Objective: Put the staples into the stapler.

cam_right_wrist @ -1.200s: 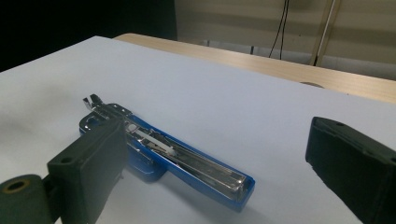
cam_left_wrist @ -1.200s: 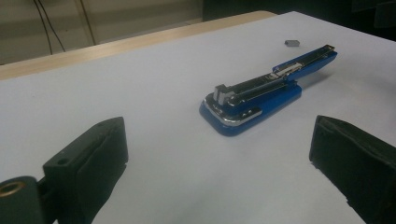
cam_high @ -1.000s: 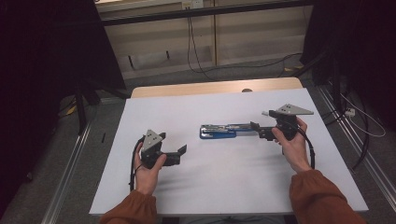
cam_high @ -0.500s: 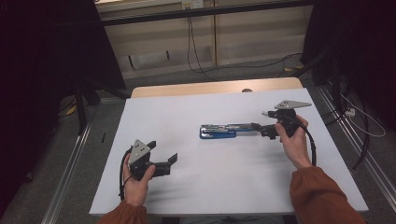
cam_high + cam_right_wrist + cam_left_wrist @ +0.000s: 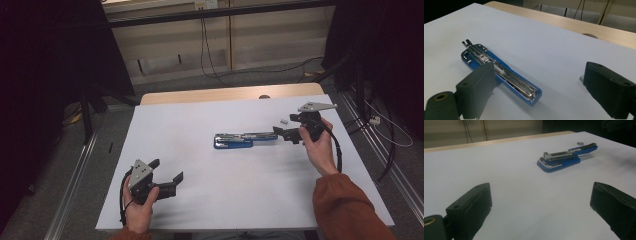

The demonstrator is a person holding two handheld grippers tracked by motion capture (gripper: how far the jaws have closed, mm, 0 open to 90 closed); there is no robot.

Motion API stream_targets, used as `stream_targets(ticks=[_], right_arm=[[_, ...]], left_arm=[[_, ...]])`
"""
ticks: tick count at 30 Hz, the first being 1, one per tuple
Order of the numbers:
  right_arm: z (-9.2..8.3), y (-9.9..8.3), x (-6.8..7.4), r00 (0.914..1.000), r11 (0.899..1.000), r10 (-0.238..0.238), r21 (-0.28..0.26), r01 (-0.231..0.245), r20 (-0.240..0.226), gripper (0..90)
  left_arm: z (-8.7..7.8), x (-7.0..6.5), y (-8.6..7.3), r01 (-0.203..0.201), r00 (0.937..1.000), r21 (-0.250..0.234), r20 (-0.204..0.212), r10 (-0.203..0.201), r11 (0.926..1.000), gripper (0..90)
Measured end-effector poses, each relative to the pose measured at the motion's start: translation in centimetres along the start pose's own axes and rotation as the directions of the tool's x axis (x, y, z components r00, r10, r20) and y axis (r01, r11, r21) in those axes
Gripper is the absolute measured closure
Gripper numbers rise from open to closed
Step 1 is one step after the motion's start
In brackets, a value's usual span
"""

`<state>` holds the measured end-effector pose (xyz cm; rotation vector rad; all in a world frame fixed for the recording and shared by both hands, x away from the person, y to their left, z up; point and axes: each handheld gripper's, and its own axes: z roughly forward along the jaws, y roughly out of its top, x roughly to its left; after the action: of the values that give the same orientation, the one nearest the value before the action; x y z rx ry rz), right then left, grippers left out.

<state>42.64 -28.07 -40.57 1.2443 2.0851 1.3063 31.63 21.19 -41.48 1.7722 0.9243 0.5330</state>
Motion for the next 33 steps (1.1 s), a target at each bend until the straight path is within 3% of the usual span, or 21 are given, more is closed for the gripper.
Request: stream_targets(ticks=[6,7,14,19,24,28,33], right_arm=[[0.0,1.5,-1.3,0.9991,0.999,-0.04,0.024,0.04,0.015,10.7],[0.3,2.1,-1.8,0.9981,0.998,-0.05,0.035,0.049,0.037,10.4],[1.6,2.7,-3.0,0.9993,0.996,-0.02,0.088,0.017,0.033,9.6],[2.4,2.2,-4.2,0.9987,0.99,-0.033,0.138,0.027,0.04,6.9],[3.0,2.3,-5.6,0.998,0.984,-0.034,0.179,0.024,0.054,12.3],[3.7,2.3,-6.1,0.998,0.97,-0.048,0.239,0.037,0.041,16.0],[4.6,2.2,-6.5,0.9995,0.969,-0.028,0.244,0.023,0.014,20.8]], left_arm=[[0.3,0.3,0.3,0.006,0.9998,-0.017,-0.019,-0.006,0.9998,4.0],[0.3,0.4,0.3,0.005,0.9998,-0.018,-0.021,-0.006,0.9998,4.0],[0.4,0.6,0.3,0.003,0.9999,-0.017,-0.014,-0.003,0.9999,4.0],[0.3,0.5,0.4,0.003,0.9999,-0.027,-0.017,-0.004,0.9996,4.0],[0.3,0.5,0.4,0.003,0.9999,-0.026,-0.014,-0.004,0.9997,4.0],[0.3,0.5,0.3,0.001,0.9999,-0.023,-0.013,-0.001,0.9997,4.0],[0.4,0.5,0.3,-0.001,0.9999,-0.018,-0.013,0.001,0.9998,4.0]])
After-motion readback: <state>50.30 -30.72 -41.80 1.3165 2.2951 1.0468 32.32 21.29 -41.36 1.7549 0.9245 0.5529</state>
